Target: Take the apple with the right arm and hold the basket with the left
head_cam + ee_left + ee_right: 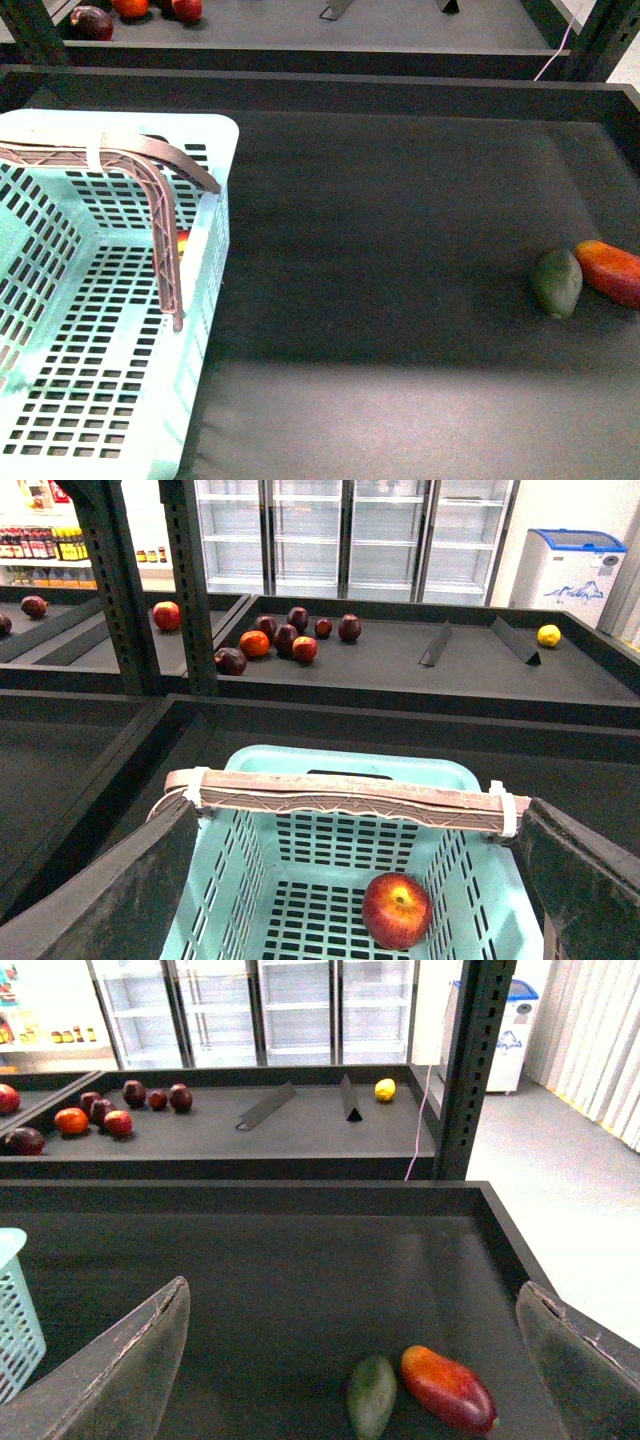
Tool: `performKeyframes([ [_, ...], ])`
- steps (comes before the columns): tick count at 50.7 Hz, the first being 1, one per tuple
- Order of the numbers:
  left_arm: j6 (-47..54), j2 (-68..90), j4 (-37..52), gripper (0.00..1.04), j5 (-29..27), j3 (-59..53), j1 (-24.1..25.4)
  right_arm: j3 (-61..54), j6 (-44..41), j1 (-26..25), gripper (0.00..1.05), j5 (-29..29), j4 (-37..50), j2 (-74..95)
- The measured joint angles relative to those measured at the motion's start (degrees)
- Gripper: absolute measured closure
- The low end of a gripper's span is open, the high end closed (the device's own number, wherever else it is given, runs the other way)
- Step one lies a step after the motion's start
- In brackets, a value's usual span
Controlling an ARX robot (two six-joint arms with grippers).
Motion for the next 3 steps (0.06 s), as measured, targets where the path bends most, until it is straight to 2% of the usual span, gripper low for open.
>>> performKeyframes([
  [3, 0.0, 0.0, 0.0, 0.07, 0.0, 0.0, 0.0, 0.0, 0.0, 0.0, 0.09, 0.0, 0.0, 0.0],
])
